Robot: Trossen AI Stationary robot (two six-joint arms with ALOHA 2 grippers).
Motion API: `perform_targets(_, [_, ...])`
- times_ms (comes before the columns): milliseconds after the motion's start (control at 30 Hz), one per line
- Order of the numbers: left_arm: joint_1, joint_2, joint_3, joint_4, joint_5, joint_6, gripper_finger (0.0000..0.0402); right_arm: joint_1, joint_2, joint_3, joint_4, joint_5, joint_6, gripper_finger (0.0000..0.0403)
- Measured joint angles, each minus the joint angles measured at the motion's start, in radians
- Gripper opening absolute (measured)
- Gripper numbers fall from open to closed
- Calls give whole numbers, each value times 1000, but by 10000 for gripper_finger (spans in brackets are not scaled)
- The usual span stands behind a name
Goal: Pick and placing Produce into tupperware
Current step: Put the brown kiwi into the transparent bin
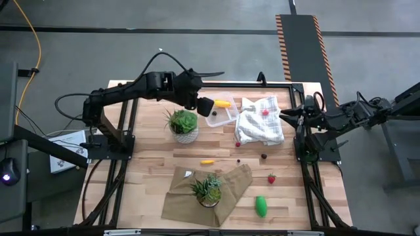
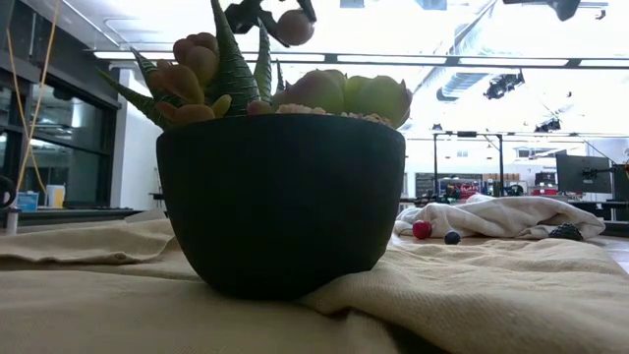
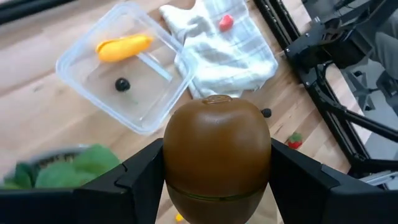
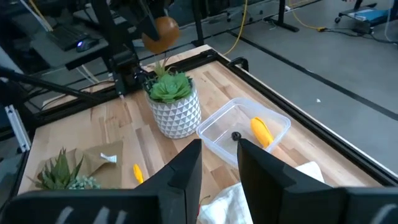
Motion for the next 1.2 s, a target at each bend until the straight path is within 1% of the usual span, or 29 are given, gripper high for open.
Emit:
perform_targets(300, [74, 0, 0, 13, 26, 210, 231, 0, 0, 0, 0, 43, 51, 94])
perform_targets(533, [132, 0, 0, 13, 43, 376, 228, 0, 0, 0, 0, 100, 105, 94])
perform_targets(767, [191, 0, -1, 28, 90, 542, 233, 0, 0, 0, 0, 168, 156, 94])
perform_targets(900, [216, 8, -1, 39, 117, 613, 229, 0, 2, 0, 0, 196, 159, 94])
perform_targets(1033, [239, 34, -1, 38, 121, 663, 231, 0, 14, 0, 0, 234, 181, 94])
perform_targets(1200, [239, 86, -1, 45, 121, 719, 233, -12, 46, 0, 0, 256, 181, 94])
